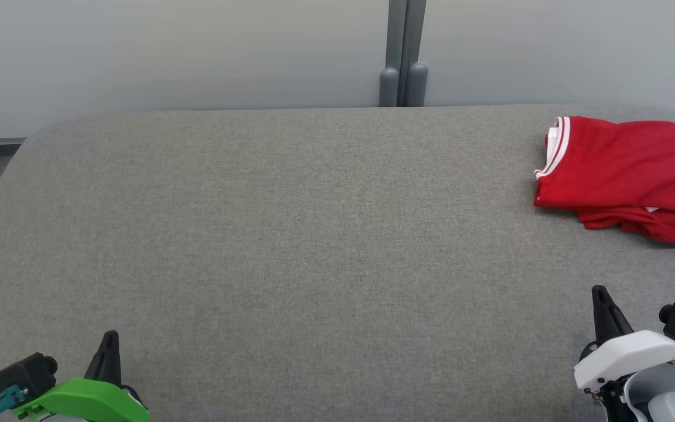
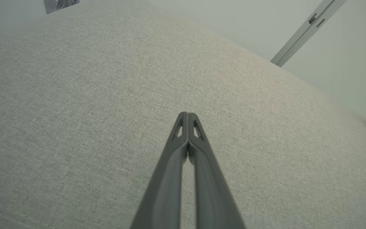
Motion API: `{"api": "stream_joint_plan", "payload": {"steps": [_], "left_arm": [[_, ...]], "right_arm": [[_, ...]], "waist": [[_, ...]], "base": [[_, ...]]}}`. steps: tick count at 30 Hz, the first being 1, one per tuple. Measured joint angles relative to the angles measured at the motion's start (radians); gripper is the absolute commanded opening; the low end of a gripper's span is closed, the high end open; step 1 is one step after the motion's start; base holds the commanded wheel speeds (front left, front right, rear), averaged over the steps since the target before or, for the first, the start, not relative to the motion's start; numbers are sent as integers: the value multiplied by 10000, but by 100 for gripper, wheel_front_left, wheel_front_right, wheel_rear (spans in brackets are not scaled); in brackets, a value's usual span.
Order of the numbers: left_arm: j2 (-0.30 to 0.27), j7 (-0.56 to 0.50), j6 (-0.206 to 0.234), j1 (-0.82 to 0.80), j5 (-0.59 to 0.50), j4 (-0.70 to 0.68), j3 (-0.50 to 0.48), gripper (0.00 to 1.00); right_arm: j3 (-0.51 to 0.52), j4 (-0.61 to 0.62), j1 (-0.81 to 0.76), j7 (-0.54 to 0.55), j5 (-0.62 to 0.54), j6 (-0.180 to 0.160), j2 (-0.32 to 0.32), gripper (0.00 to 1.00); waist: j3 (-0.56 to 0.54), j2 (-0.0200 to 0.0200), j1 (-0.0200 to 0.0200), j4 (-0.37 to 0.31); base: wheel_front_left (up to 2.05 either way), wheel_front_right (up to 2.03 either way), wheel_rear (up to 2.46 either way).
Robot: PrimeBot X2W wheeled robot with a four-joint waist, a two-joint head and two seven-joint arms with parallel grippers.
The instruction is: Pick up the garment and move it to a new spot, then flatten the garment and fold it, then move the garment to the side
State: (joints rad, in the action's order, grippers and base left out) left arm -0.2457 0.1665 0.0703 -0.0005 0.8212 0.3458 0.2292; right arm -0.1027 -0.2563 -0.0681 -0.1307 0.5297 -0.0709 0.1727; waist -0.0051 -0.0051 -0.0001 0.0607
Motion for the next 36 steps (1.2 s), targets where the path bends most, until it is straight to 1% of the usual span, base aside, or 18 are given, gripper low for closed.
{"api": "stream_joint_plan", "payload": {"steps": [3, 4, 10, 15, 21, 27, 29, 33, 34, 35, 36], "left_arm": [[94, -90, -59, -1, 347, -13, -61, 0], [104, -159, -100, -2, 416, -23, -90, 0], [201, -353, -194, -10, 993, -48, -349, 0], [397, -522, -353, -13, 1396, -77, -508, 0], [464, -721, -453, -22, 1931, -125, -727, 0], [677, -934, -591, -37, 2477, -196, -978, 0], [725, -968, -631, -43, 2677, -217, -1022, 0], [819, -1208, -794, -58, 3329, -278, -1312, 0], [848, -1229, -798, -58, 3461, -282, -1333, 0], [991, -1321, -882, -82, 3668, -297, -1409, 0], [1030, -1365, -890, -108, 3753, -305, -1448, 0]], "right_arm": [[61, -17, 18, 98, 370, 19, -105, 0], [86, -27, 35, 100, 474, 90, -125, 0], [301, -52, 200, 328, 1218, 209, -167, 0], [426, -73, 234, 451, 1845, 314, -238, 0], [627, -86, 314, 652, 2617, 445, -357, 0], [780, -96, 420, 790, 3371, 610, -460, 0], [859, -98, 437, 886, 3591, 619, -470, 0], [1039, -109, 518, 1085, 4510, 819, -554, 0], [1066, -113, 561, 1101, 4621, 825, -571, 0], [1177, -113, 634, 1189, 5003, 890, -639, 0], [1212, -117, 634, 1239, 5139, 920, -660, 0]], "waist": [[3, 0, 0, -22], [4, 0, 0, -30], [9, 0, 0, -74], [14, 0, 0, -111], [19, 0, 0, -154], [25, 0, 0, -199], [26, 0, 0, -213], [33, 0, 0, -263], [34, 0, 0, -270], [36, 0, 0, -291], [37, 0, 0, -299]], "base": [[0, 0, 0], [0, 0, 0], [0, 0, 0], [0, 0, 0], [0, 0, 0], [0, 0, 0], [0, 0, 0], [0, 0, 0], [0, 0, 0], [0, 0, 0], [0, 0, 0]]}}
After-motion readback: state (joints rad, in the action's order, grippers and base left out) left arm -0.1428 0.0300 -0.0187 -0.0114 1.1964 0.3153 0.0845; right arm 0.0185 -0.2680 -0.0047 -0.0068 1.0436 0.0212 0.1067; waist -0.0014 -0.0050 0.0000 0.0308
